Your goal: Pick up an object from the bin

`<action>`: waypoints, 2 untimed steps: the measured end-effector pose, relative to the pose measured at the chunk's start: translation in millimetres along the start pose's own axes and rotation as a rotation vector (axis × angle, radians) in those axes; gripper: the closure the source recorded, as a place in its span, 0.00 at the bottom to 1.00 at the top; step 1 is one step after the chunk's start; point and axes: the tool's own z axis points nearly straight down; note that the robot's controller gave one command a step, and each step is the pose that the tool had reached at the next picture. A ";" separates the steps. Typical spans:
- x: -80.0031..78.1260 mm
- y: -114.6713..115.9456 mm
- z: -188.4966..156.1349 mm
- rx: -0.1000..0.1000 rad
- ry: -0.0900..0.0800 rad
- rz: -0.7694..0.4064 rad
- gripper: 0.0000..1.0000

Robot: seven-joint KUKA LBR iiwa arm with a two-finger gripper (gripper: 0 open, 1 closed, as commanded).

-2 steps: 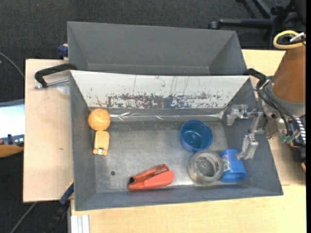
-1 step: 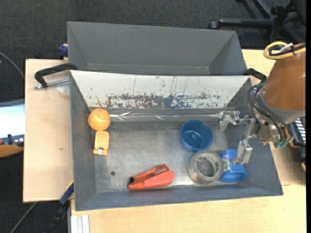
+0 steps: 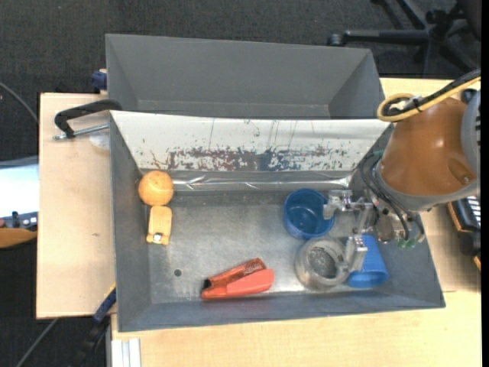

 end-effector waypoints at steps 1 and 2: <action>2.8 8.4 24.3 -0.002 0.006 0.034 0.00; -7.9 11.4 66.4 -0.001 -0.002 0.138 0.00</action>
Offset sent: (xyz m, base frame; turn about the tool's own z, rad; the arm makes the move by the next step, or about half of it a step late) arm 0.0085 0.0131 -0.0799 0.1525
